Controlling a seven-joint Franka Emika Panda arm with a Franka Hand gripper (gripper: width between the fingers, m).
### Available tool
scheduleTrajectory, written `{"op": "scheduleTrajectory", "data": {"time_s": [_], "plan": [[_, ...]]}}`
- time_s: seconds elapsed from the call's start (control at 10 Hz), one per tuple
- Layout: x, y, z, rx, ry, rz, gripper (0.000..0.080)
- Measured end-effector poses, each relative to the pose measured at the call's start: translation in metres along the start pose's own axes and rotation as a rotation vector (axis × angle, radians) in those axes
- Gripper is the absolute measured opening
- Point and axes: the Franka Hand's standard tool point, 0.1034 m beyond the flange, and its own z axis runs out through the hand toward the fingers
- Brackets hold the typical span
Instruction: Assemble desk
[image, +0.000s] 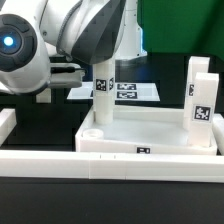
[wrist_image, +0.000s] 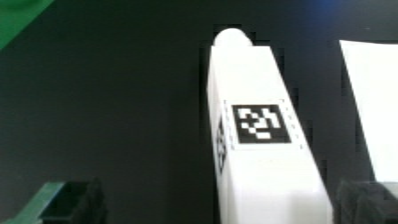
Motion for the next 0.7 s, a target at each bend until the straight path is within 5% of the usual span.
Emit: {"op": "scheduleTrajectory", "data": {"time_s": [0.5,0.7], "plan": [[0.0003,0.002,-0.0023,-0.002,0.005,-0.006,0.0649],[0.0003,0.0052,-0.0046,0.0,0.011,-0.004,0.042]]}}
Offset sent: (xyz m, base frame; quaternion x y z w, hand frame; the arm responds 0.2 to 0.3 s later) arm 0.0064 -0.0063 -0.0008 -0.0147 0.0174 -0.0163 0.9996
